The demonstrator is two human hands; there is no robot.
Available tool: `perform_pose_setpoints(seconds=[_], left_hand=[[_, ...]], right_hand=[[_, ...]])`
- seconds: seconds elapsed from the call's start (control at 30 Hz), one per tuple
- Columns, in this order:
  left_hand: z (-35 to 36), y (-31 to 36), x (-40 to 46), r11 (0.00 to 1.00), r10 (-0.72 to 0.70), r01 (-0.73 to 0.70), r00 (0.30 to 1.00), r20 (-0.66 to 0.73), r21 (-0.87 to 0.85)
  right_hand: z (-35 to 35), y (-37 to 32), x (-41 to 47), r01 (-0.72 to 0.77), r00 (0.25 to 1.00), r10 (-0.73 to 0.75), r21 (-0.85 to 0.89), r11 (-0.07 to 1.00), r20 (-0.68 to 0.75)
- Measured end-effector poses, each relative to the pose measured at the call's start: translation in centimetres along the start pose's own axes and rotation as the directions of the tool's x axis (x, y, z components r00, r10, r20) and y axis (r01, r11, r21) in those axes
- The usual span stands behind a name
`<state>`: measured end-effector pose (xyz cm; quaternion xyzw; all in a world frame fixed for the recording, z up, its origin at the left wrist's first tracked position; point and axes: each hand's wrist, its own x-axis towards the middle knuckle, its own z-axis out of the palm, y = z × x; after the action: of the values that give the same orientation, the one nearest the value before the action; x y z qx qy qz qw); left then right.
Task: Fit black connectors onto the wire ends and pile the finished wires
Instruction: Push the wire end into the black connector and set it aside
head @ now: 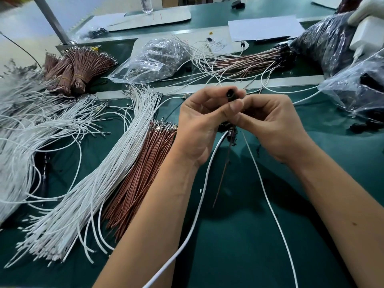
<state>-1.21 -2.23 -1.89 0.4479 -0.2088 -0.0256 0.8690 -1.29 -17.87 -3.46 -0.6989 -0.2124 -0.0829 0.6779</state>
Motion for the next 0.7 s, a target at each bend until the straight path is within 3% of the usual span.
perform_pose_setpoints(seconds=[0.2, 0.3, 0.4, 0.57, 0.7], left_hand=[[-0.1, -0.4, 0.1, 0.990, -0.073, 0.063, 0.994, -0.077, -0.124], [0.0, -0.5, 0.1, 0.977, -0.188, 0.167, 0.968, -0.169, -0.132], [-0.2, -0.4, 0.4, 0.960, -0.278, 0.262, 0.933, -0.230, -0.095], [-0.7, -0.8, 0.5, 0.952, -0.270, 0.304, 0.890, -0.367, 0.035], [-0.7, -1.2, 0.5, 0.951, -0.293, 0.310, 0.874, -0.388, -0.020]], right_hand=[[0.3, -0.3, 0.0, -0.020, 1.000, 0.019, 0.036, 0.999, 0.016], [0.7, -0.4, 0.1, -0.077, 0.996, 0.082, 0.122, 0.990, -0.034], [0.5, -0.4, 0.2, -0.163, 0.984, 0.170, 0.094, 0.982, -0.061], [0.9, -0.3, 0.1, -0.242, 0.959, 0.248, 0.057, 0.969, -0.138], [1.4, -0.1, 0.0, -0.207, 0.963, 0.214, 0.055, 0.977, -0.165]])
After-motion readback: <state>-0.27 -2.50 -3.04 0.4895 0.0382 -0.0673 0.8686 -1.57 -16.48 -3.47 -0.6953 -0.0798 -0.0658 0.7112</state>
